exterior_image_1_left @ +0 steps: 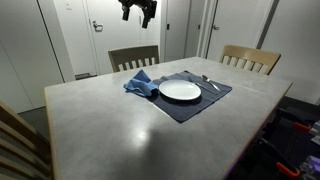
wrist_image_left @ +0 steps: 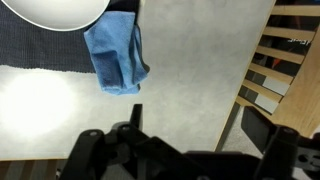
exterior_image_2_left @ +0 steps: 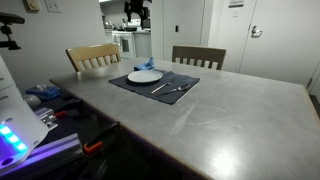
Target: Use the blue towel to wipe the white plate
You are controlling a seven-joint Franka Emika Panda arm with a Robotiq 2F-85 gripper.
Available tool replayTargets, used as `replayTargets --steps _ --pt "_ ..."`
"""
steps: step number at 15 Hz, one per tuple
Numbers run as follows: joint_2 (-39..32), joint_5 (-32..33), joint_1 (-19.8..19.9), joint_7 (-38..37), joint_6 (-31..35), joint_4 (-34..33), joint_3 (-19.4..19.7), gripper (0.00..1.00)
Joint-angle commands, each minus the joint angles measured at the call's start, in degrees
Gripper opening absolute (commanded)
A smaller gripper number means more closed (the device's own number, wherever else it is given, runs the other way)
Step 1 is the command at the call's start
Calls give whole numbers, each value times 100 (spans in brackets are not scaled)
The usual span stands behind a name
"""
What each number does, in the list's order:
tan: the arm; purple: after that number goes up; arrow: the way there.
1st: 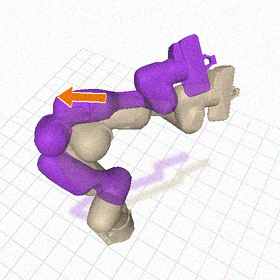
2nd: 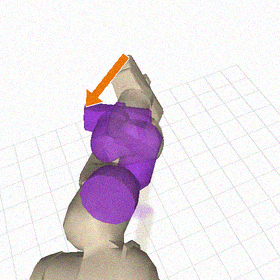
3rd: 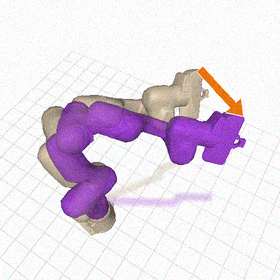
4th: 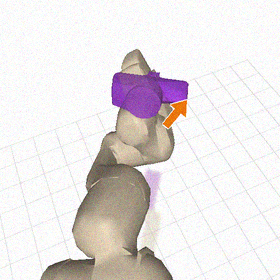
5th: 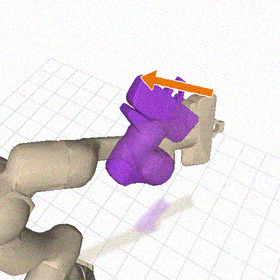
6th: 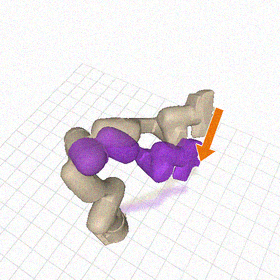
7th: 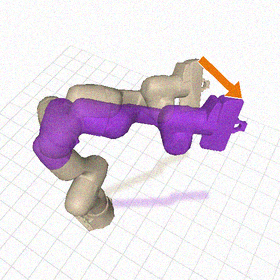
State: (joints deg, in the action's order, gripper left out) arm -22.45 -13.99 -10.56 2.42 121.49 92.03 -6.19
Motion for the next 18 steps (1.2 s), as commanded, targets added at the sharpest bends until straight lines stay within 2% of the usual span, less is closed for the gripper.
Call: replayTargets --steps 1,6,7,9,14,15,18 --pt "10 58 96 -40 -11 -18 -118 100" --pt "-248 500 117 -134 -115 -154 35 100" --pt "-393 424 235 199 -344 -269 -34 100" --pt "-619 597 273 99 -499 -396 58 100" --pt "-1037 477 555 400 -1110 -775 -7 100" --pt "-854 562 441 208 -749 -447 25 100" --pt "-965 555 503 269 -928 -610 31 100"
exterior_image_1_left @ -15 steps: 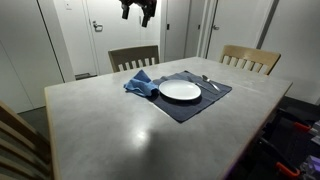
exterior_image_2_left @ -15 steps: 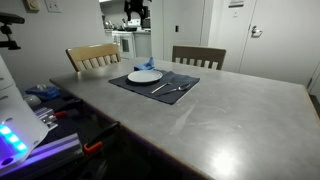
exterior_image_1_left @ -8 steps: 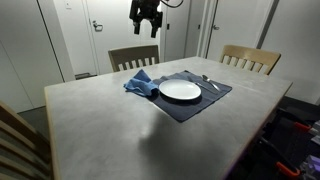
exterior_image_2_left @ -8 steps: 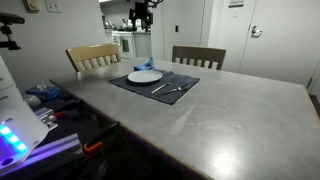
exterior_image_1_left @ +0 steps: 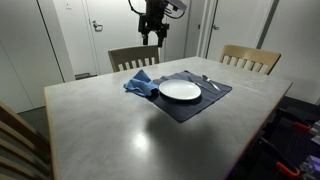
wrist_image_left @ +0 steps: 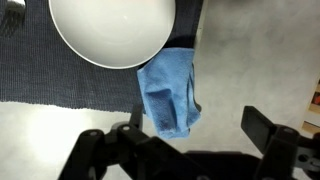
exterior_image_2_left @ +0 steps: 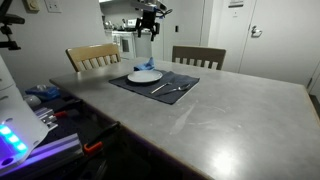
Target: Use the blue towel to wipe the white plate
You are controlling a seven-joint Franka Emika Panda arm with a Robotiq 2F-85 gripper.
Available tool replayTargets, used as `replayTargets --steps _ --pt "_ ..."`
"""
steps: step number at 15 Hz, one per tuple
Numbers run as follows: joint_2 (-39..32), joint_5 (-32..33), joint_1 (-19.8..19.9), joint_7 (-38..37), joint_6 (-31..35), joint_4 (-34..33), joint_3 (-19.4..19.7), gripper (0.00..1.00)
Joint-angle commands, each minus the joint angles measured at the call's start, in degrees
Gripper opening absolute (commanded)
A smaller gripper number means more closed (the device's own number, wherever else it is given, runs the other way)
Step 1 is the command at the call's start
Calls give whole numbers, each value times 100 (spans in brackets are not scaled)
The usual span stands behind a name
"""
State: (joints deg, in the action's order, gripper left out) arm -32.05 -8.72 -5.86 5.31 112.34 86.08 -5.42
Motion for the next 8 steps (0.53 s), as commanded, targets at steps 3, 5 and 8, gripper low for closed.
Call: replayTargets --steps 3,5,8 --pt "-306 253 -62 -23 -254 -358 -17 100" --pt "-550 317 -101 -5 -347 -557 -58 100" --pt "-945 178 -75 128 -372 -856 -199 100"
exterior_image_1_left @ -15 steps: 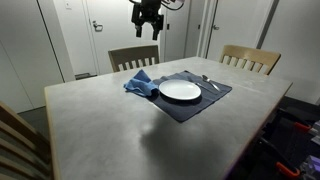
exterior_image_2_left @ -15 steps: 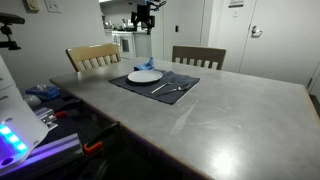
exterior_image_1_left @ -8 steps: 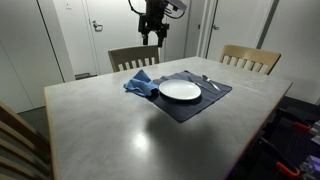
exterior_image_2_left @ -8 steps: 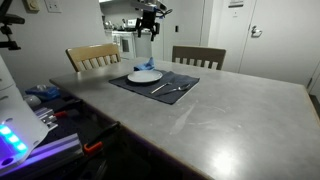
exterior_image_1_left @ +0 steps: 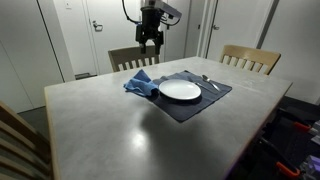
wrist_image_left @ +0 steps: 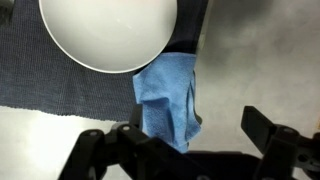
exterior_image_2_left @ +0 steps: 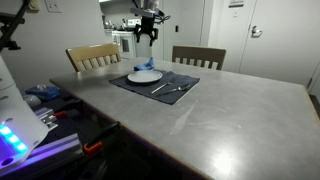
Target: Use the blue towel to wipe the white plate
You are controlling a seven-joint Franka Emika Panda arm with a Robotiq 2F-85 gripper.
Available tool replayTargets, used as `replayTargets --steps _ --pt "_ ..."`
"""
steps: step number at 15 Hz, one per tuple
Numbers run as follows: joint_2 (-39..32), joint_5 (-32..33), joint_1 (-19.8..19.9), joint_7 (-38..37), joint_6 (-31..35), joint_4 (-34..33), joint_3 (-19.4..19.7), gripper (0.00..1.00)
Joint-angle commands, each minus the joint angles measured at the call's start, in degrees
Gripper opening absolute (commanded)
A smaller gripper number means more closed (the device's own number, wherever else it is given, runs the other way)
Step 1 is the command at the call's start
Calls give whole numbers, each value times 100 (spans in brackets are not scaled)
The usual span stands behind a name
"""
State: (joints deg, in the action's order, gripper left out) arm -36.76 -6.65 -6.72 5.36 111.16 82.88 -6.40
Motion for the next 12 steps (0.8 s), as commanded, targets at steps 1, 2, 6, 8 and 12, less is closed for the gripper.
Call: replayTargets --steps 1,2,6,8,12 --pt "-604 -3 -13 119 -237 -637 -119 100" --pt "-705 72 -62 32 -208 -712 -89 100" --pt "-991 236 -149 -100 -148 -912 16 100" --pt "-1149 579 -344 -497 -251 -1097 204 100" --pt "-1122 660 -321 -656 -277 -1011 168 100"
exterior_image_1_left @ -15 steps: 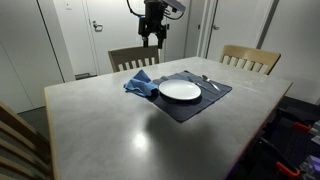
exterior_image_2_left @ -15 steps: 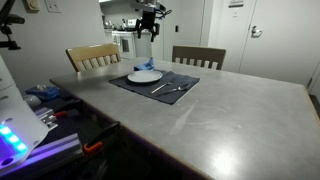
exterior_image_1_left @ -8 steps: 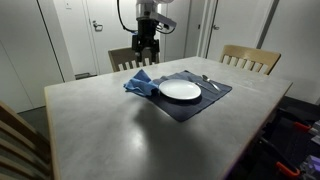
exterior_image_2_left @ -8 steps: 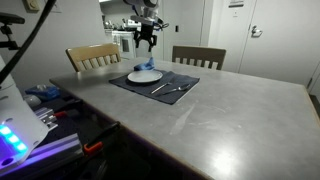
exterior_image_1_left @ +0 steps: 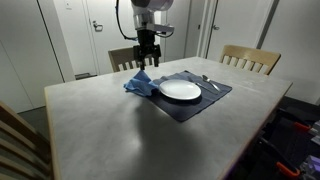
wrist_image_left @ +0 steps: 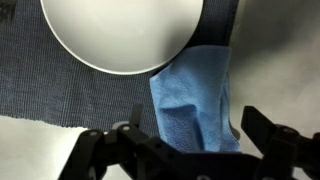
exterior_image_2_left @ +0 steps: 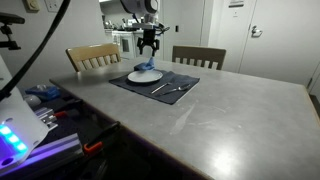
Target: Use the blue towel to wipe the white plate
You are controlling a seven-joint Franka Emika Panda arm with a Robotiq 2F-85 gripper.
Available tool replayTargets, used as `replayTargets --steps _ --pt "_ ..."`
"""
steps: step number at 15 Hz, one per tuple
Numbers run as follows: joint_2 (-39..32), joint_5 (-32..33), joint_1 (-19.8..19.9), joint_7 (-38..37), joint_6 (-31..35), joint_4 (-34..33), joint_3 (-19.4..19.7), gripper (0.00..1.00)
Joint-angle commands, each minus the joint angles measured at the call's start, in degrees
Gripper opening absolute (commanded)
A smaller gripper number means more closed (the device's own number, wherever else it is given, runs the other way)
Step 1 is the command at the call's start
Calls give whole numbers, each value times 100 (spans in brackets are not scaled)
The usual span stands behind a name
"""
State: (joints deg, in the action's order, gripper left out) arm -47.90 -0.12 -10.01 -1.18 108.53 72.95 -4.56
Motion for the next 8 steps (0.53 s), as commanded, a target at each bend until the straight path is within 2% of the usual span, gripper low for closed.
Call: replayTargets --steps 1,8 --pt "-49 24 -22 -52 -73 -100 1 100" --pt "-255 525 -393 -55 -135 -202 67 100"
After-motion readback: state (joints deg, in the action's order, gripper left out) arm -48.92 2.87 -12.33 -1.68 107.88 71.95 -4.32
